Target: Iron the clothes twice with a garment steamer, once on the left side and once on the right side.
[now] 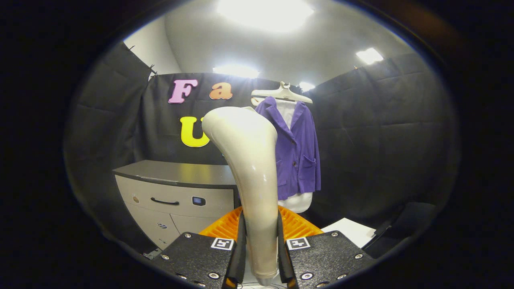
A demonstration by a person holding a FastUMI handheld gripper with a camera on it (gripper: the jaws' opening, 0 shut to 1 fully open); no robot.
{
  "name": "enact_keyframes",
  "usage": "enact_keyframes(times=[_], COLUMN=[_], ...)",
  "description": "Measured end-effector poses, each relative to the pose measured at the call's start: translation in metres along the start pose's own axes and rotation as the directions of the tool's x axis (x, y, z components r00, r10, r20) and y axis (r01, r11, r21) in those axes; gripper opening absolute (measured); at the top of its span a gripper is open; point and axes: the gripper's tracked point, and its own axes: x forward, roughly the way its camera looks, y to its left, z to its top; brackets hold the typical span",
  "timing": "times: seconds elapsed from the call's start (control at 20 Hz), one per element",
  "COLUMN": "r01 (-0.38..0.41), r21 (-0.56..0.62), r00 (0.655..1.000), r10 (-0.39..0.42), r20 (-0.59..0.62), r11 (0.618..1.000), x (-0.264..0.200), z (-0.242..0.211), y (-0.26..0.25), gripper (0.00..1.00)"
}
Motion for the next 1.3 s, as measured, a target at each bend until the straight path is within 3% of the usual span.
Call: enact_keyframes(times=[0.65,1.3], r01=[-0.130,-0.151], r21=[0.025,0.052], r00=[0.991,0.988], r10=[0.129,0.149], r20=[0.041,0.037], r11=[0.991,0.987], x=[-0.038,-0.037], z=[0.007,0.010], y=[0.003,-0.015], gripper=[0.33,0.33])
